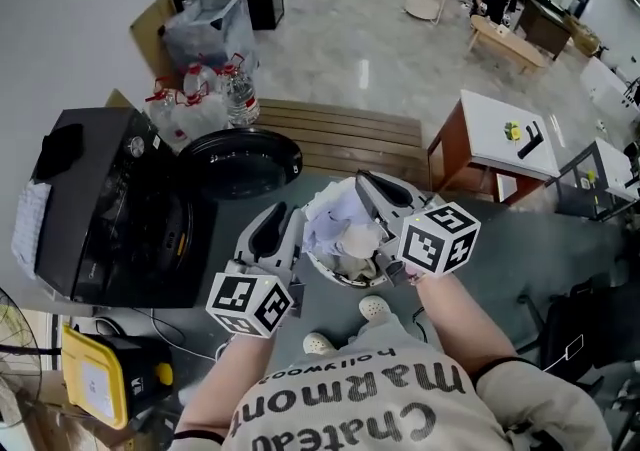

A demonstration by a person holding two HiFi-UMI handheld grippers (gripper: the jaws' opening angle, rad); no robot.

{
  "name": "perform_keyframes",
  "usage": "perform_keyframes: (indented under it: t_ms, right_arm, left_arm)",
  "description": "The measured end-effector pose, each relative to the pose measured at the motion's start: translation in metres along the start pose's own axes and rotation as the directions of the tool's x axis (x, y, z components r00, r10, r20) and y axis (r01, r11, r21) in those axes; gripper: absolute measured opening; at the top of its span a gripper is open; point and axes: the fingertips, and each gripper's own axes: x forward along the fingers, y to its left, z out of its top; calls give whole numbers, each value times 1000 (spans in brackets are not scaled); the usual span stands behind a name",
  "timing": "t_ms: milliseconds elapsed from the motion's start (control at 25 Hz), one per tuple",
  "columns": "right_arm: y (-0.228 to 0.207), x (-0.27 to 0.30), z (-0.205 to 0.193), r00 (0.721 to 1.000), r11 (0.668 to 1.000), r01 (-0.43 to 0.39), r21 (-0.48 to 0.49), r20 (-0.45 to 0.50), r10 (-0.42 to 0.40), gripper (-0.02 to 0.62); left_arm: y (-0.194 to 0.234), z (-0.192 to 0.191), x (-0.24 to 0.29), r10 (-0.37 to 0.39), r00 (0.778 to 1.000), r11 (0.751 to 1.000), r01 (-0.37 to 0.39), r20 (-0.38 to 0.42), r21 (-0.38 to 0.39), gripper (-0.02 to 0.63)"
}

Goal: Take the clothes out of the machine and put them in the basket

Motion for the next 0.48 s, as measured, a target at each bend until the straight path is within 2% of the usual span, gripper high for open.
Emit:
perform_keyframes:
  t_ms: [160,280,480]
  right_arm:
    - [-38,10,-25,999,999,15,52,-49,-12,32]
    - [-65,20,-52,992,998,15,56,-126,-8,32]
    - [-109,36,-107,959,999,-6,39,-282,17,32]
  left_arm:
    - [13,-20,9,77,997,997,-78,-31,-14,103]
    - [23,-35,19,139,989,990,-140,-47,-34,103]
    - [34,-61,39,211,975,976,-215,-74,-37,103]
